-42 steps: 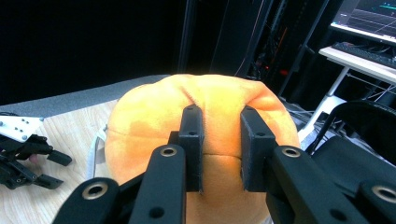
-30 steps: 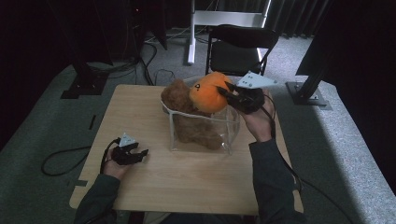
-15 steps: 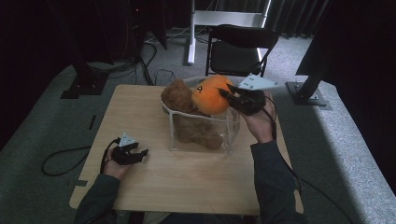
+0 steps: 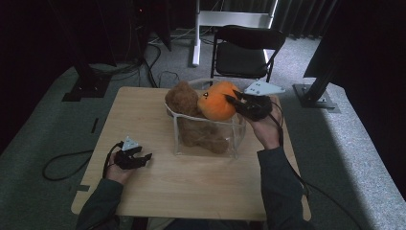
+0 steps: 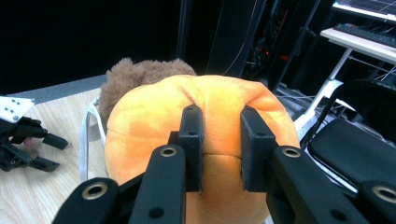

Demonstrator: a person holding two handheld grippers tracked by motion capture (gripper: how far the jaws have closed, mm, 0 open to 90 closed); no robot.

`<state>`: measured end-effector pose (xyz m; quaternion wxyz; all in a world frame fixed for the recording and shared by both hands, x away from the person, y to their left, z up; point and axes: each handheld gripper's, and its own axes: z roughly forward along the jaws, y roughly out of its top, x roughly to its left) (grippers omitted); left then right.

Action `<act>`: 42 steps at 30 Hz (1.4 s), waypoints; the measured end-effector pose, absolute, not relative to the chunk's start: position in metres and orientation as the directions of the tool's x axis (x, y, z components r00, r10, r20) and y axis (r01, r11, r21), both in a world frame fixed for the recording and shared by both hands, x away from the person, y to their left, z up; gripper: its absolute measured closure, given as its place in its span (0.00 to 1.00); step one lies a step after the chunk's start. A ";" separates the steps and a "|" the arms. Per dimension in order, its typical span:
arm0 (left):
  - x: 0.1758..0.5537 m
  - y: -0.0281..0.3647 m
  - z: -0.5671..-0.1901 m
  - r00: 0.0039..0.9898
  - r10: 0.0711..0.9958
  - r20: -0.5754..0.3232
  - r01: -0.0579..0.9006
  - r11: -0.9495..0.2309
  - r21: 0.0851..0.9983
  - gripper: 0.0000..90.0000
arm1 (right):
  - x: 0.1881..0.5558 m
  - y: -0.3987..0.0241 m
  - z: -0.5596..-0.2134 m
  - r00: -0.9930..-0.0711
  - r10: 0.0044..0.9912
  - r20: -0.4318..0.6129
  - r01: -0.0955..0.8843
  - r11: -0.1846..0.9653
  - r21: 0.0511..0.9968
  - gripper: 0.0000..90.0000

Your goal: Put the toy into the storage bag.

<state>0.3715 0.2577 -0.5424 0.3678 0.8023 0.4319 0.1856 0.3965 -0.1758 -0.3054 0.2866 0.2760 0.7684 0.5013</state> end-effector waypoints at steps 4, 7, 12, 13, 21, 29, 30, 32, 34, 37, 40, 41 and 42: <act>0.371 0.258 -0.542 0.559 0.829 -0.019 0.556 -0.358 0.751 0.46 | 0.397 -0.176 -0.308 -0.684 0.713 -0.156 0.143 0.341 0.929 0.82; 0.371 0.258 -0.542 0.559 0.829 -0.020 0.556 -0.357 0.750 0.46 | 0.397 -0.177 -0.310 -0.681 0.716 -0.152 0.150 0.340 0.928 0.82; 0.371 0.258 -0.542 0.558 0.829 -0.021 0.556 -0.355 0.751 0.46 | 0.398 -0.179 -0.314 -0.680 0.720 -0.141 0.161 0.334 0.929 0.82; 0.371 0.258 -0.542 0.559 0.829 -0.018 0.555 -0.358 0.751 0.46 | 0.398 -0.179 -0.314 -0.680 0.719 -0.141 0.163 0.336 0.928 0.82; 0.371 0.258 -0.542 0.559 0.829 -0.018 0.555 -0.359 0.751 0.46 | 0.398 -0.179 -0.320 -0.685 0.716 -0.137 0.176 0.344 0.922 0.82; 0.371 0.258 -0.542 0.559 0.829 -0.019 0.556 -0.357 0.751 0.45 | 0.398 -0.180 -0.329 -0.688 0.715 -0.120 0.195 0.342 0.919 0.82; 0.371 0.258 -0.542 0.558 0.829 -0.019 0.556 -0.357 0.751 0.45 | 0.398 -0.180 -0.330 -0.689 0.715 -0.116 0.197 0.339 0.920 0.82; 0.371 0.258 -0.542 0.559 0.829 -0.018 0.555 -0.359 0.750 0.45 | 0.398 -0.181 -0.331 -0.690 0.715 -0.114 0.199 0.338 0.920 0.82; 0.371 0.258 -0.542 0.559 0.829 -0.018 0.557 -0.359 0.749 0.45 | 0.398 -0.181 -0.332 -0.692 0.714 -0.106 0.206 0.335 0.919 0.82; 0.371 0.258 -0.542 0.559 0.829 -0.018 0.557 -0.359 0.749 0.45 | 0.398 -0.180 -0.334 -0.694 0.712 -0.110 0.209 0.345 0.915 0.82; 0.371 0.258 -0.542 0.560 0.829 -0.018 0.556 -0.359 0.750 0.45 | 0.397 -0.179 -0.336 -0.695 0.711 -0.107 0.213 0.346 0.914 0.82; 0.371 0.258 -0.542 0.559 0.829 -0.019 0.556 -0.358 0.750 0.45 | 0.397 -0.179 -0.337 -0.696 0.711 -0.106 0.214 0.346 0.914 0.82; 0.371 0.258 -0.542 0.560 0.829 -0.019 0.556 -0.358 0.750 0.45 | 0.397 -0.179 -0.338 -0.695 0.711 -0.102 0.219 0.345 0.913 0.82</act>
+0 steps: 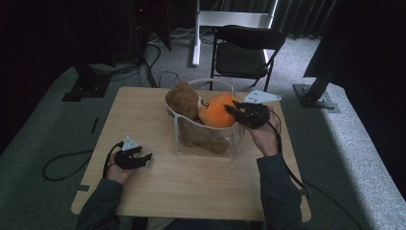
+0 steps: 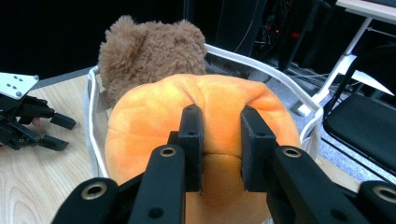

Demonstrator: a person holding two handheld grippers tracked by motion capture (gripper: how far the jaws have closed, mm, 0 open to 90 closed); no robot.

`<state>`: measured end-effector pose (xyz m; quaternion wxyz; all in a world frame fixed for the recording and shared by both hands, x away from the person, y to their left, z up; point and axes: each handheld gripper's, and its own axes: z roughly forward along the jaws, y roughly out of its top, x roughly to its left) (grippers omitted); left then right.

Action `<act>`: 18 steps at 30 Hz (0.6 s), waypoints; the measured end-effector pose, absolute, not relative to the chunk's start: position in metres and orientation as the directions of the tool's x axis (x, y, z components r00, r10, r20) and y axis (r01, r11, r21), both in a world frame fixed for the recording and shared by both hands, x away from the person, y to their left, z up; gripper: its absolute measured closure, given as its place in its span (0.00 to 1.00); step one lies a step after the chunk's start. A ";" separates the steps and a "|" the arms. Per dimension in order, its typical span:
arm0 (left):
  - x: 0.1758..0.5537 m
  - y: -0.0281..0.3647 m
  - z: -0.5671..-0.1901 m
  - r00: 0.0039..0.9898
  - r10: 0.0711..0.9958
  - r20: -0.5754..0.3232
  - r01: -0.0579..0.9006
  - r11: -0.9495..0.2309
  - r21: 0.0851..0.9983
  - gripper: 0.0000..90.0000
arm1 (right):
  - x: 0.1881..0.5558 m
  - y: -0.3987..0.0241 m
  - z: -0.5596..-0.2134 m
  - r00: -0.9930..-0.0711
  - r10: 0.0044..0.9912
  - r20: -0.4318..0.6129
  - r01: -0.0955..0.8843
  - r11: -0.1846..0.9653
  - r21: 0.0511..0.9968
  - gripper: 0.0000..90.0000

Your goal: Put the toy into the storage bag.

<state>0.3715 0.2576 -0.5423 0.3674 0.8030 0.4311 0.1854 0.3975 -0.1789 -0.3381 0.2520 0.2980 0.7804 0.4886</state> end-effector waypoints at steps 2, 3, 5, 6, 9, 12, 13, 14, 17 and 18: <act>0.372 0.258 -0.542 0.559 0.829 -0.019 0.556 -0.358 0.750 0.45 | 0.398 -0.179 -0.340 -0.696 0.711 -0.099 0.225 0.348 0.910 0.82; 0.371 0.258 -0.542 0.560 0.829 -0.019 0.557 -0.359 0.749 0.45 | 0.398 -0.178 -0.342 -0.697 0.711 -0.099 0.225 0.348 0.910 0.82; 0.372 0.257 -0.542 0.559 0.829 -0.019 0.557 -0.358 0.749 0.45 | 0.398 -0.177 -0.344 -0.698 0.709 -0.099 0.230 0.353 0.907 0.82; 0.371 0.257 -0.542 0.559 0.829 -0.019 0.557 -0.359 0.749 0.45 | 0.398 -0.177 -0.345 -0.698 0.709 -0.098 0.231 0.353 0.907 0.82; 0.372 0.257 -0.542 0.559 0.829 -0.019 0.557 -0.359 0.749 0.45 | 0.398 -0.177 -0.348 -0.700 0.709 -0.092 0.239 0.353 0.905 0.82; 0.372 0.257 -0.542 0.558 0.829 -0.018 0.557 -0.359 0.749 0.45 | 0.399 -0.177 -0.350 -0.701 0.708 -0.090 0.241 0.353 0.904 0.82; 0.372 0.258 -0.542 0.559 0.829 -0.019 0.557 -0.359 0.749 0.45 | 0.399 -0.177 -0.351 -0.702 0.707 -0.090 0.243 0.355 0.903 0.82; 0.371 0.258 -0.542 0.559 0.829 -0.019 0.557 -0.358 0.749 0.45 | 0.399 -0.176 -0.353 -0.703 0.706 -0.086 0.248 0.357 0.900 0.82; 0.372 0.258 -0.542 0.559 0.829 -0.020 0.556 -0.357 0.750 0.45 | 0.399 -0.174 -0.354 -0.705 0.704 -0.086 0.251 0.362 0.898 0.82; 0.372 0.258 -0.542 0.559 0.829 -0.020 0.556 -0.357 0.751 0.45 | 0.399 -0.174 -0.354 -0.707 0.702 -0.086 0.252 0.363 0.897 0.82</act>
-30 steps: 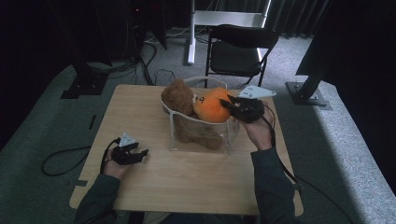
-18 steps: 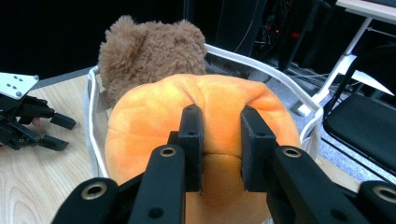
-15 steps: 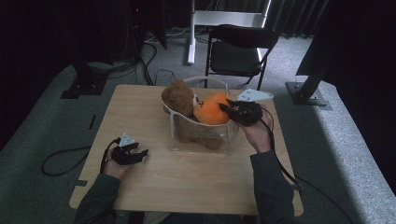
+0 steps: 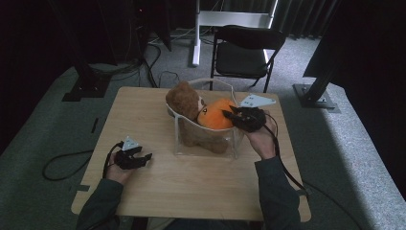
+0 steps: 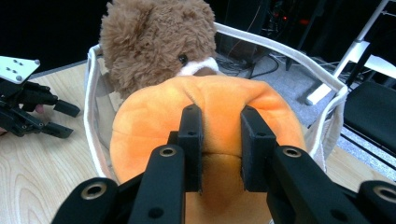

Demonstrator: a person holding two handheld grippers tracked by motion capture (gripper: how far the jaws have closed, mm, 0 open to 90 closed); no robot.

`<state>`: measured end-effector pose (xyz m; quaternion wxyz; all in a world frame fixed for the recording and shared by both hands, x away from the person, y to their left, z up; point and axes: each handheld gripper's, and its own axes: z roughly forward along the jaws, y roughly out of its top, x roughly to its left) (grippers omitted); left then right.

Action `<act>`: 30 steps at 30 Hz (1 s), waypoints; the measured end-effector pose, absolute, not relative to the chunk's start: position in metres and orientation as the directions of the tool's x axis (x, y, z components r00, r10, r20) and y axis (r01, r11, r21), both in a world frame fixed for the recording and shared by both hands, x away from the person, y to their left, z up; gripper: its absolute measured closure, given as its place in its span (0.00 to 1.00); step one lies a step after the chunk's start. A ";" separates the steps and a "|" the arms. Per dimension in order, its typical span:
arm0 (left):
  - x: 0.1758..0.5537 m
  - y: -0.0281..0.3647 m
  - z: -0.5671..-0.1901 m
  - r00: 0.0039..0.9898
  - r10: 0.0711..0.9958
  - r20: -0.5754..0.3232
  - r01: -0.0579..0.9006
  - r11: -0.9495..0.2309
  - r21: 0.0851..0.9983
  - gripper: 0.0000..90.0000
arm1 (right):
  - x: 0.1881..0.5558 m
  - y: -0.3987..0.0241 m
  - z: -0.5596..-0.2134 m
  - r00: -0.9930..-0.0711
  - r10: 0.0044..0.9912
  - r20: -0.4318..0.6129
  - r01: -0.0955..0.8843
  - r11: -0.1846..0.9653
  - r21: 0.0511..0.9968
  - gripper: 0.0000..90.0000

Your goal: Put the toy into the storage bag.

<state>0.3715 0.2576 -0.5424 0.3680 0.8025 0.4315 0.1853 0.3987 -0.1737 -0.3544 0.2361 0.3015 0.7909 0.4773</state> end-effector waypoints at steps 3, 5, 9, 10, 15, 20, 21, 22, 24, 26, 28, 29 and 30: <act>0.371 0.258 -0.542 0.559 0.829 -0.020 0.556 -0.357 0.750 0.45 | 0.398 -0.173 -0.355 -0.707 0.702 -0.084 0.254 0.364 0.896 0.82; 0.372 0.258 -0.542 0.559 0.829 -0.019 0.556 -0.358 0.750 0.45 | 0.397 -0.173 -0.355 -0.707 0.702 -0.083 0.255 0.363 0.896 0.82; 0.372 0.257 -0.542 0.558 0.830 -0.019 0.556 -0.357 0.750 0.45 | 0.397 -0.174 -0.358 -0.706 0.704 -0.076 0.262 0.359 0.896 0.82; 0.372 0.257 -0.542 0.558 0.829 -0.019 0.557 -0.358 0.750 0.45 | 0.397 -0.174 -0.359 -0.706 0.704 -0.076 0.265 0.362 0.894 0.82; 0.372 0.257 -0.543 0.558 0.830 -0.019 0.556 -0.356 0.751 0.45 | 0.398 -0.172 -0.366 -0.711 0.700 -0.068 0.283 0.373 0.884 0.82; 0.372 0.257 -0.543 0.558 0.830 -0.018 0.556 -0.357 0.751 0.45 | 0.396 -0.173 -0.368 -0.711 0.699 -0.069 0.289 0.381 0.879 0.82; 0.372 0.257 -0.542 0.558 0.830 -0.017 0.557 -0.359 0.749 0.45 | 0.395 -0.173 -0.369 -0.711 0.700 -0.068 0.292 0.381 0.877 0.82; 0.372 0.257 -0.542 0.558 0.829 -0.016 0.556 -0.359 0.750 0.45 | 0.394 -0.173 -0.369 -0.711 0.700 -0.069 0.291 0.383 0.877 0.82; 0.372 0.257 -0.543 0.558 0.830 -0.018 0.557 -0.358 0.750 0.45 | 0.394 -0.172 -0.371 -0.712 0.698 -0.069 0.294 0.386 0.874 0.82; 0.371 0.257 -0.542 0.558 0.830 -0.020 0.558 -0.357 0.750 0.45 | 0.394 -0.172 -0.373 -0.713 0.698 -0.066 0.299 0.388 0.872 0.82; 0.372 0.257 -0.542 0.558 0.830 -0.020 0.558 -0.357 0.749 0.45 | 0.394 -0.172 -0.375 -0.714 0.698 -0.062 0.303 0.387 0.871 0.82; 0.372 0.257 -0.542 0.558 0.830 -0.019 0.558 -0.358 0.748 0.45 | 0.393 -0.172 -0.375 -0.715 0.697 -0.061 0.303 0.387 0.871 0.82; 0.372 0.257 -0.542 0.558 0.830 -0.018 0.558 -0.359 0.748 0.45 | 0.393 -0.172 -0.375 -0.716 0.695 -0.062 0.303 0.390 0.870 0.82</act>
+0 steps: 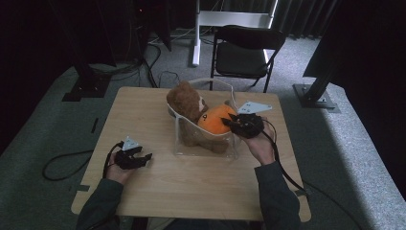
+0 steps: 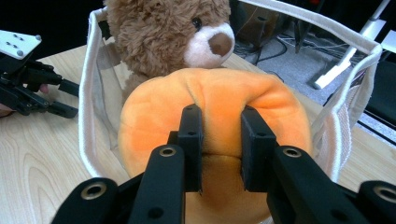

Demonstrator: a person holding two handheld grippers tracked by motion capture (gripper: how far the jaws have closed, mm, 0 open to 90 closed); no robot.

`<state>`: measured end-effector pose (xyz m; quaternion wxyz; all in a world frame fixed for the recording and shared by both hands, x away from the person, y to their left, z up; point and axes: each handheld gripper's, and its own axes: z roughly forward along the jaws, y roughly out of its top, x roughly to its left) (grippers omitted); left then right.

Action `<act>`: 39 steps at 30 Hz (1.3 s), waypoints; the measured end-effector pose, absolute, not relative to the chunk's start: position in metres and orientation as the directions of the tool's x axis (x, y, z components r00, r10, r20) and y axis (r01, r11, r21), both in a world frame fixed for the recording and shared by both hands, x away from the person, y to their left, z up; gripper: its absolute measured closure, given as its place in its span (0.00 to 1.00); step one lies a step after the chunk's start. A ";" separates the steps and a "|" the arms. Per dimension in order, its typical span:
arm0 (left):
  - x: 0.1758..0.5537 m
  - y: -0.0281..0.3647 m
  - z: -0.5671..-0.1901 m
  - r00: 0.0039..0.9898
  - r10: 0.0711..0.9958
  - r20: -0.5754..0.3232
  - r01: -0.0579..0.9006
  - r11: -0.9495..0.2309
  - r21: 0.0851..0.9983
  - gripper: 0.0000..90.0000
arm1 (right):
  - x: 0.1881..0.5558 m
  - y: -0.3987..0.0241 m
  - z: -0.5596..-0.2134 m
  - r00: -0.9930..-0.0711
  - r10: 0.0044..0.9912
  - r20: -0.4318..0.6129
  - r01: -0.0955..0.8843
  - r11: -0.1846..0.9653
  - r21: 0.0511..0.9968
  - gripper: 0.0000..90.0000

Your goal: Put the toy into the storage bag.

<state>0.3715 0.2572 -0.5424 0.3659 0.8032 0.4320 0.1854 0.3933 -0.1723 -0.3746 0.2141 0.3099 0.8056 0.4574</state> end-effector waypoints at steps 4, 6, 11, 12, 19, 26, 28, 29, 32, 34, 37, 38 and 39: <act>0.372 0.257 -0.543 0.557 0.830 -0.019 0.557 -0.357 0.750 0.45 | 0.393 -0.171 -0.373 -0.722 0.688 -0.074 0.306 0.412 0.858 0.82; 0.372 0.257 -0.542 0.558 0.829 -0.019 0.558 -0.359 0.748 0.45 | 0.392 -0.171 -0.372 -0.721 0.689 -0.076 0.308 0.417 0.855 0.82; 0.373 0.258 -0.542 0.556 0.831 -0.031 0.565 -0.350 0.747 0.45 | 0.389 -0.169 -0.372 -0.723 0.684 -0.097 0.307 0.444 0.842 0.82; 0.374 0.258 -0.542 0.556 0.831 -0.034 0.567 -0.349 0.746 0.45 | 0.388 -0.169 -0.372 -0.721 0.686 -0.097 0.310 0.445 0.840 0.82; 0.374 0.257 -0.542 0.553 0.832 -0.039 0.569 -0.343 0.748 0.45 | 0.386 -0.168 -0.372 -0.727 0.680 -0.095 0.320 0.459 0.829 0.82; 0.374 0.258 -0.542 0.554 0.831 -0.041 0.569 -0.342 0.748 0.45 | 0.386 -0.168 -0.376 -0.734 0.674 -0.088 0.335 0.471 0.816 0.82; 0.375 0.258 -0.542 0.554 0.831 -0.042 0.570 -0.342 0.747 0.45 | 0.387 -0.169 -0.378 -0.734 0.674 -0.079 0.345 0.471 0.812 0.82; 0.375 0.258 -0.542 0.554 0.831 -0.042 0.571 -0.343 0.746 0.45 | 0.387 -0.169 -0.378 -0.736 0.672 -0.081 0.344 0.474 0.811 0.82; 0.375 0.258 -0.542 0.553 0.832 -0.045 0.572 -0.340 0.747 0.45 | 0.388 -0.170 -0.379 -0.738 0.670 -0.076 0.349 0.475 0.808 0.82; 0.375 0.258 -0.542 0.552 0.833 -0.047 0.573 -0.337 0.747 0.45 | 0.388 -0.169 -0.379 -0.741 0.667 -0.071 0.356 0.481 0.801 0.82; 0.375 0.258 -0.542 0.555 0.831 -0.041 0.569 -0.343 0.747 0.45 | 0.388 -0.168 -0.379 -0.746 0.662 -0.071 0.362 0.493 0.791 0.82; 0.374 0.257 -0.542 0.554 0.831 -0.040 0.569 -0.343 0.748 0.45 | 0.388 -0.167 -0.379 -0.748 0.659 -0.076 0.359 0.498 0.789 0.82; 0.374 0.257 -0.542 0.555 0.831 -0.041 0.568 -0.343 0.748 0.45 | 0.388 -0.167 -0.379 -0.749 0.659 -0.075 0.360 0.498 0.789 0.81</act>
